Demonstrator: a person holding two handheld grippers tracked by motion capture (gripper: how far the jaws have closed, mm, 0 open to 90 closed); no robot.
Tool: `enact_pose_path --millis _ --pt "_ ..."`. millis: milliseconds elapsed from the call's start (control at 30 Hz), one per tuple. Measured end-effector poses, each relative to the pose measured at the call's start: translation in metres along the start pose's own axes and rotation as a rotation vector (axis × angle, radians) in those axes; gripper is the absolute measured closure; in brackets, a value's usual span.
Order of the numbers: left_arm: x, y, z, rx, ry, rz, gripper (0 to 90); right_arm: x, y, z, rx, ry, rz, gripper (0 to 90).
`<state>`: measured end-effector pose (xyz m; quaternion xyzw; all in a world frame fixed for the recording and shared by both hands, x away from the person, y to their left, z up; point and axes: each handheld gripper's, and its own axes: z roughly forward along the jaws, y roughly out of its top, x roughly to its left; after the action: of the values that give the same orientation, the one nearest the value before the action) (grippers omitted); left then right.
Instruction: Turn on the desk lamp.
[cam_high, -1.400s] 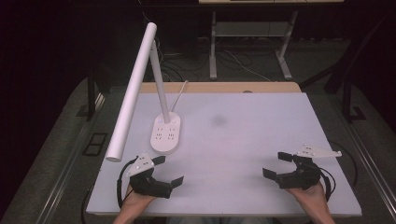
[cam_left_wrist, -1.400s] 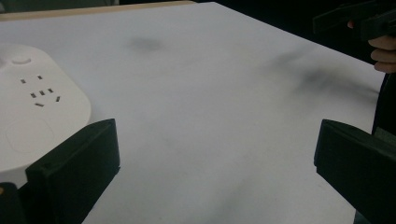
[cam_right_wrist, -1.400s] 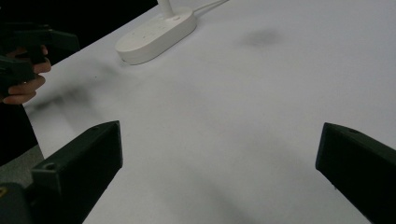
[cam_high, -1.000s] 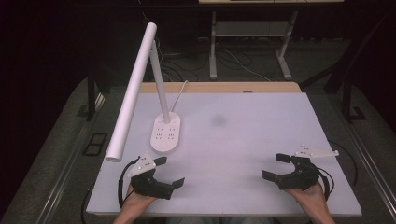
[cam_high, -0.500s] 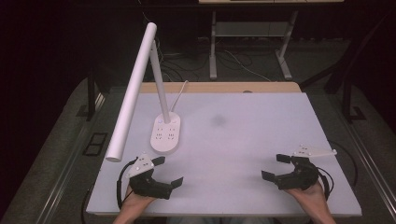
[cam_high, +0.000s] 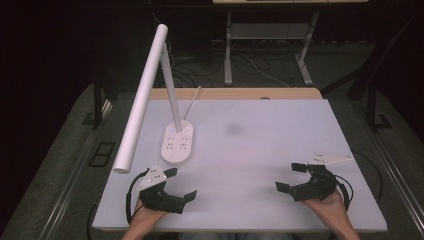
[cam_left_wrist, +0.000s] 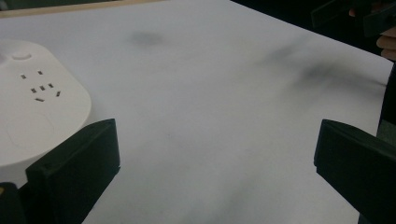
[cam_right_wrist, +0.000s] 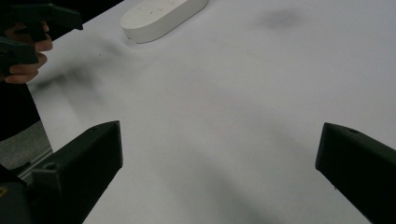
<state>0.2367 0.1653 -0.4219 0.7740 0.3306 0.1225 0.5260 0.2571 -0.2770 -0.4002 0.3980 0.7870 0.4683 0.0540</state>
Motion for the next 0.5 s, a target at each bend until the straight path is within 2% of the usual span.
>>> enact_pose_path --millis 100,500 --pt "0.0 0.0 0.001 0.003 0.002 0.004 0.0 0.0 0.004 0.002 -0.002 -0.004 -0.015 0.2" --pt "-0.002 0.0 0.003 0.015 0.009 0.013 0.0 0.0 0.026 0.012 0.012 0.039 -0.03 0.2"
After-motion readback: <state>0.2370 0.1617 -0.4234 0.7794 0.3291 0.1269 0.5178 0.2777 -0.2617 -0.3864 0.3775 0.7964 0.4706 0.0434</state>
